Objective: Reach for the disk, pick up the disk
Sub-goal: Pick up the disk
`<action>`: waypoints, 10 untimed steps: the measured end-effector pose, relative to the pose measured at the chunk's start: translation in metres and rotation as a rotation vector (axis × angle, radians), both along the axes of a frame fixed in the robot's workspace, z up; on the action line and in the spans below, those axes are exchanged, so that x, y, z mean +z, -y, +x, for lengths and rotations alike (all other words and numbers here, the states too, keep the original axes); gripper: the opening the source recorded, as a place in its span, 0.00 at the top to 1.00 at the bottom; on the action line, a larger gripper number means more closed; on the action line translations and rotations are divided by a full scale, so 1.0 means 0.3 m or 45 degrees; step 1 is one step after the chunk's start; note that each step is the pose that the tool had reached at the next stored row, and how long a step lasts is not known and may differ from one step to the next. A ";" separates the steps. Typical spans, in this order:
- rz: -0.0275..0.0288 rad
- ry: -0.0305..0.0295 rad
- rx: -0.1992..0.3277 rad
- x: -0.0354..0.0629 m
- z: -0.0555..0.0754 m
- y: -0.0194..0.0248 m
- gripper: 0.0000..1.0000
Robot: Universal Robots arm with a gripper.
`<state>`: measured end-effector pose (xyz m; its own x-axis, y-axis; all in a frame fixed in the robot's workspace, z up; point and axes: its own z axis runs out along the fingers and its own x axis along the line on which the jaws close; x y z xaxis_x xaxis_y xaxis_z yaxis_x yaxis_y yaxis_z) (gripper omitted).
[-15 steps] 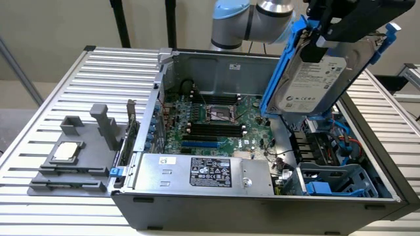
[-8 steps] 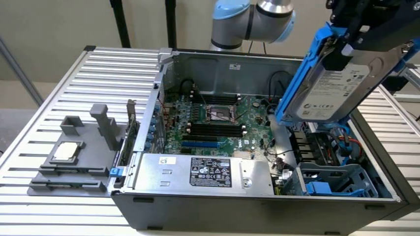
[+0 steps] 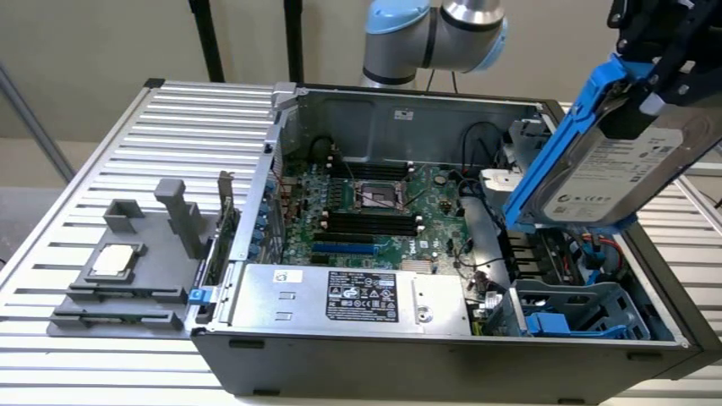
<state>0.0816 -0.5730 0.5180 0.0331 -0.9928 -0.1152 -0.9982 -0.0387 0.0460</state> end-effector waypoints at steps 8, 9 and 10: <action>-0.0001 0.0000 0.000 0.000 0.073 0.057 0.67; 0.0001 0.0000 0.000 0.000 0.084 0.064 0.67; 0.0000 -0.0001 0.000 0.000 0.094 0.069 0.67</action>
<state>0.1099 -0.5938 0.5180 0.0331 -0.9928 -0.1152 -0.9982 -0.0386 0.0461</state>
